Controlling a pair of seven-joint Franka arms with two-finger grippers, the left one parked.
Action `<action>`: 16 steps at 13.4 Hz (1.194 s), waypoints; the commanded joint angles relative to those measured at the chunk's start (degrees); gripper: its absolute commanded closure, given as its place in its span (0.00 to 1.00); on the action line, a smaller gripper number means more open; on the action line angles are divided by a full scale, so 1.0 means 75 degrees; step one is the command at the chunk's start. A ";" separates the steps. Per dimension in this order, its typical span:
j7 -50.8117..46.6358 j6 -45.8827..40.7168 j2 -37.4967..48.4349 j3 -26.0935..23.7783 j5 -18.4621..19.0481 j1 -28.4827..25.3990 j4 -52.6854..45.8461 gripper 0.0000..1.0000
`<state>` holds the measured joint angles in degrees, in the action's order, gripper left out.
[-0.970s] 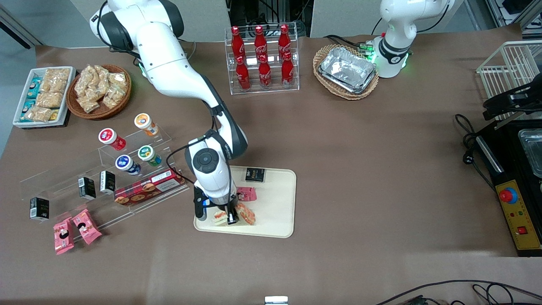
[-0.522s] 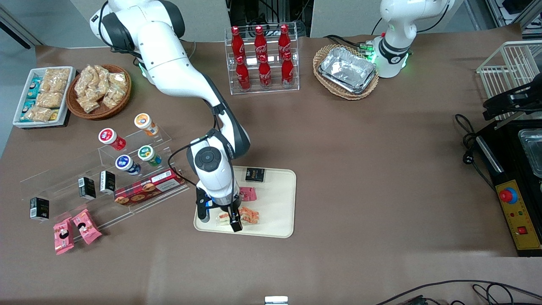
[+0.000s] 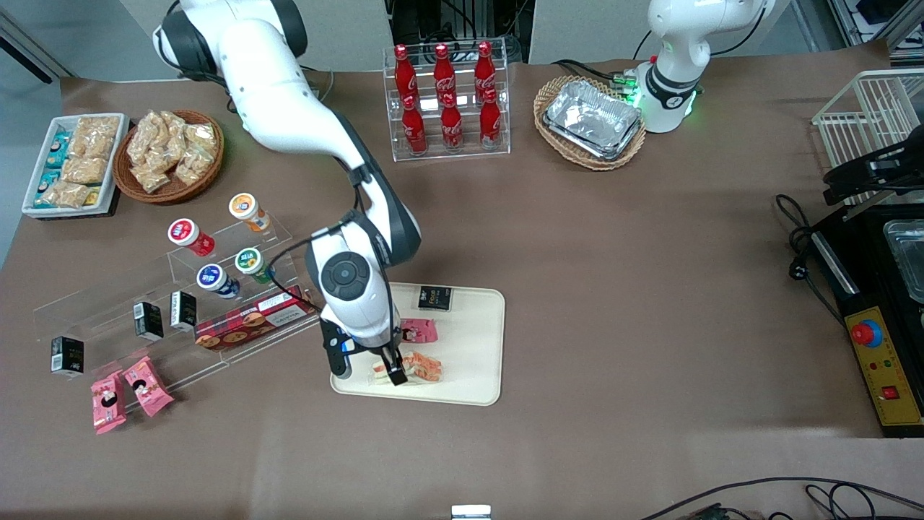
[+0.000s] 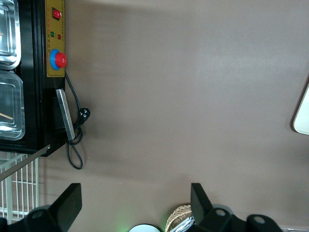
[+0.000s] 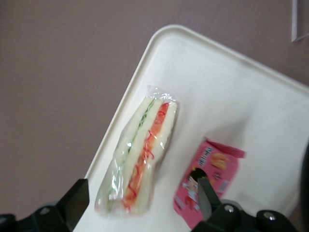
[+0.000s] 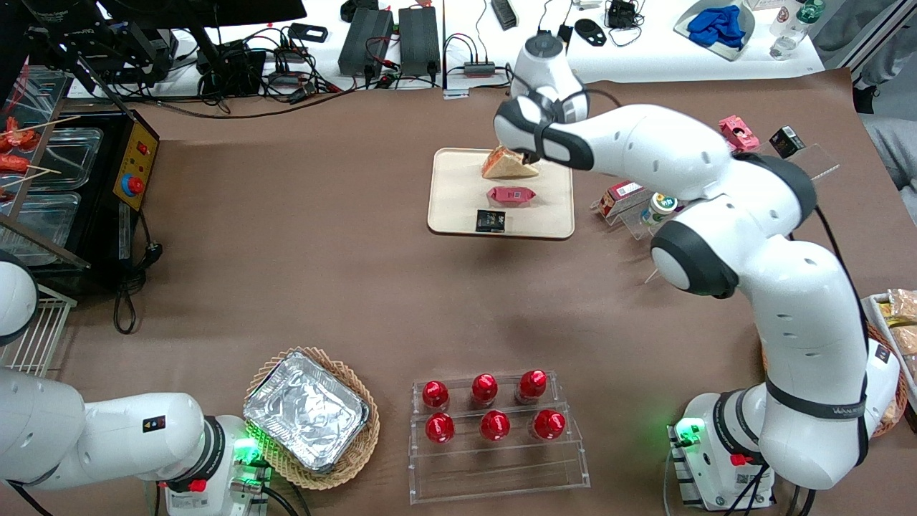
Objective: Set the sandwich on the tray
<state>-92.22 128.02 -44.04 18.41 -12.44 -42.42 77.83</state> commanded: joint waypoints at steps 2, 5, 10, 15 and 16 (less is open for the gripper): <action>0.2025 -0.1878 0.1685 0.0030 -0.0087 0.0043 0.0123 0.00; 0.3817 -0.3015 0.2704 0.0030 0.0461 0.0206 0.0135 0.00; 0.6677 -0.3779 0.3504 -0.0017 0.0896 0.1118 0.0205 0.00; 0.9560 -0.4260 0.4324 -0.1034 0.1261 0.3378 0.0509 0.00; 1.0018 -0.4261 0.4441 -0.1141 0.1307 0.3800 0.0580 0.00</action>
<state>-26.17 96.76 -15.62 14.67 -4.16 -22.55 78.43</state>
